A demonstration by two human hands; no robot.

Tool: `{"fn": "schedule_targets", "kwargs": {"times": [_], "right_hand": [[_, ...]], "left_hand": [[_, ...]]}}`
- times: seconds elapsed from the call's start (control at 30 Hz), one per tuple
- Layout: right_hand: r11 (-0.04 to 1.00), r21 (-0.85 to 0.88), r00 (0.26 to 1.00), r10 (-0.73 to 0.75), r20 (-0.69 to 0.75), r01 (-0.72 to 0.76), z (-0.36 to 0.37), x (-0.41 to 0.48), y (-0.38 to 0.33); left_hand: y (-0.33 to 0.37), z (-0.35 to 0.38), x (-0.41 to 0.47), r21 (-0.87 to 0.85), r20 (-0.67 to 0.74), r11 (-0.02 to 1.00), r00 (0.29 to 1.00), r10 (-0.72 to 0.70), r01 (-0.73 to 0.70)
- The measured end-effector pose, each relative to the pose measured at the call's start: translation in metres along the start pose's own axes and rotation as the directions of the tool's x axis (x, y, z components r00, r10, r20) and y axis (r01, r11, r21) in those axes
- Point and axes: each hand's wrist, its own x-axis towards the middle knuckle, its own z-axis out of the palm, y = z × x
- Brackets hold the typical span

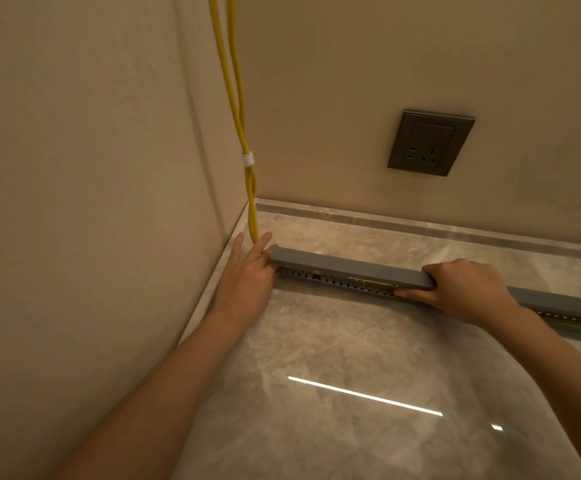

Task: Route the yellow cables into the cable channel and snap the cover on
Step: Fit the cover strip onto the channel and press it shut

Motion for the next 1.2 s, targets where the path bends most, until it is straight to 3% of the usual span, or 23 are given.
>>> {"fn": "schedule_targets", "kwargs": {"times": [0.27,0.57,0.73,0.93,1.07,1.2], "right_hand": [[0.998,0.063,0.977,-0.009,-0.214,0.023,0.015,-0.005,-0.011],[0.905,0.270,0.943,-0.294,-0.158,0.328,0.008,0.020,-0.085],[0.897,0.274,0.931,-0.295,-0.214,0.348,0.008,0.037,-0.117],[0.872,0.366,0.934,-0.234,-0.270,0.324,0.011,0.039,-0.108],[0.852,0.433,0.948,-0.198,-0.250,0.293,0.011,0.042,-0.104],[0.844,0.457,0.954,-0.192,-0.232,0.281,0.010,0.045,-0.109]], "left_hand": [[0.007,0.000,-0.007,0.005,0.139,0.995,0.985,-0.098,0.098],[0.015,-0.007,-0.012,0.140,0.232,0.988,0.968,-0.096,0.064],[0.011,-0.014,-0.007,0.272,0.268,0.962,0.962,-0.050,-0.026],[0.002,-0.019,-0.013,0.305,0.117,0.949,0.986,-0.121,0.080],[-0.007,-0.016,-0.014,0.197,-0.038,0.969,0.988,-0.147,0.151],[-0.010,-0.014,-0.015,0.269,0.054,0.960,0.994,-0.098,0.080]]}}
